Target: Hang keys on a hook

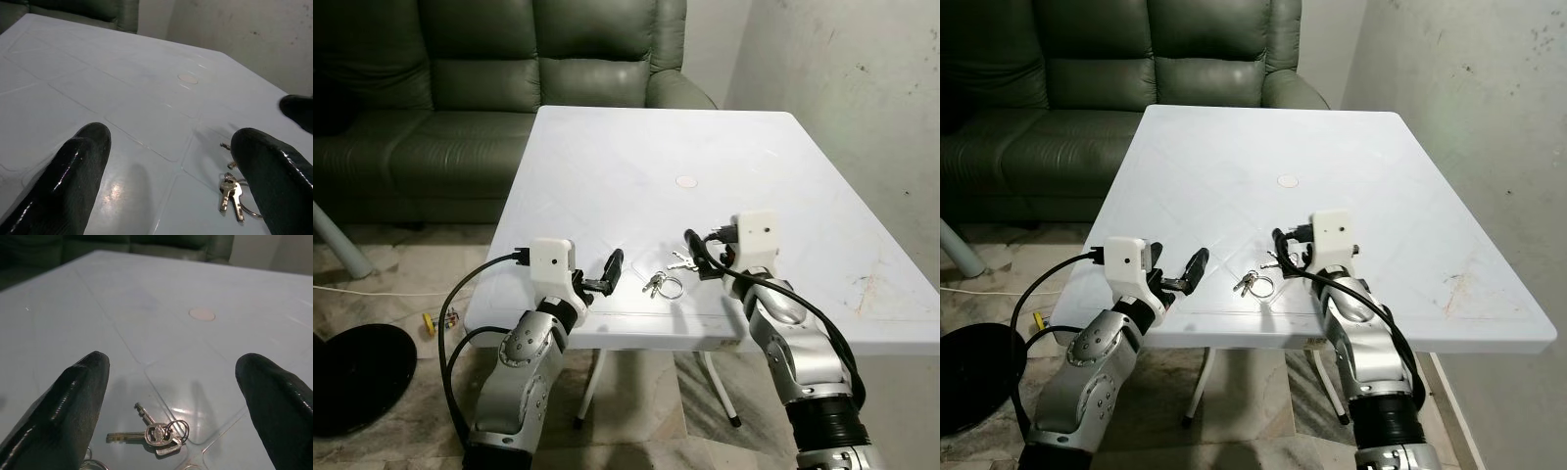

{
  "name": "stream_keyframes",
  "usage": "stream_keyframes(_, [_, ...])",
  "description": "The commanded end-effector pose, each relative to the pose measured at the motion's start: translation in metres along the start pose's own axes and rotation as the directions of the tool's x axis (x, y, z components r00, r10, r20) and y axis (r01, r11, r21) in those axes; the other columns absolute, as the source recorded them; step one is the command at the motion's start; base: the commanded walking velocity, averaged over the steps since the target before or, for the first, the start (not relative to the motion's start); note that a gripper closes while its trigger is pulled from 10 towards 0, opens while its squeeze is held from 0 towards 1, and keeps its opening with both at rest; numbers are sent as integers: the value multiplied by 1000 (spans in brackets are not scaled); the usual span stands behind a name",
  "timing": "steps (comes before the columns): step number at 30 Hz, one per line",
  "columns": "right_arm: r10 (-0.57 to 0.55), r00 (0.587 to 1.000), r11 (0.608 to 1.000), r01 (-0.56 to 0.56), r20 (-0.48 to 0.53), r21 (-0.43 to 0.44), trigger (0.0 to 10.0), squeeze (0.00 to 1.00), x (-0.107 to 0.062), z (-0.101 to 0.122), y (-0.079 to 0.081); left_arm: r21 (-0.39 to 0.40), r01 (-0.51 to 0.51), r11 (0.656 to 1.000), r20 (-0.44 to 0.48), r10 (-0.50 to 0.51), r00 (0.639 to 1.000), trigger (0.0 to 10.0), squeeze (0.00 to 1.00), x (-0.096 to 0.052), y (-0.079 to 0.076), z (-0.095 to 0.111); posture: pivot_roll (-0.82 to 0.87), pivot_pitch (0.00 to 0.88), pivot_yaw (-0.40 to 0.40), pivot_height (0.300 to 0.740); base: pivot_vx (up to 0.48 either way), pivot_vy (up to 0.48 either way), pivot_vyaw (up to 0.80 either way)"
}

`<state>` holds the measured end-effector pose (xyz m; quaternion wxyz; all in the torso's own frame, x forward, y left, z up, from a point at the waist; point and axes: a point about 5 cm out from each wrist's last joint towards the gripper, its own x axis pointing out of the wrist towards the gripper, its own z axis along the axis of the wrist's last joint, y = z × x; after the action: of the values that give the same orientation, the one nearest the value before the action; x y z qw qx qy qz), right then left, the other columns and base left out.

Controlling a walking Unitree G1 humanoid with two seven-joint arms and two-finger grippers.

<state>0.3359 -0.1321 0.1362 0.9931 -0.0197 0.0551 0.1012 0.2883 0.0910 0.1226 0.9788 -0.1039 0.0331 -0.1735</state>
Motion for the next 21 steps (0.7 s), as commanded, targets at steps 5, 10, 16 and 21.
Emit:
stream_keyframes(5, [19,1000,999,-20,-6,-42,10000,0,0,-1,-2,7,14,1000,-2,-14,1000,10000,0,-3,-4,2,-62,32,-71,740,0,0,0])
stream_keyframes(10, [85,996,993,-84,14,-78,10000,0,-10,-3,-2,5,12,1000,-5,-12,1000,10000,0,-2,-3,2,-69,32,-68,740,0,0,0])
stream_keyframes(16, [126,992,984,-124,7,-126,10000,0,-17,-8,-2,1,18,1000,-9,-18,1000,10000,0,0,-5,2,-85,32,-60,740,0,0,0])
stream_keyframes(21, [170,985,975,-172,-23,-144,10000,0,-22,-11,3,-1,31,1000,-13,-31,999,10000,0,2,-6,2,-99,37,-55,740,0,0,0])
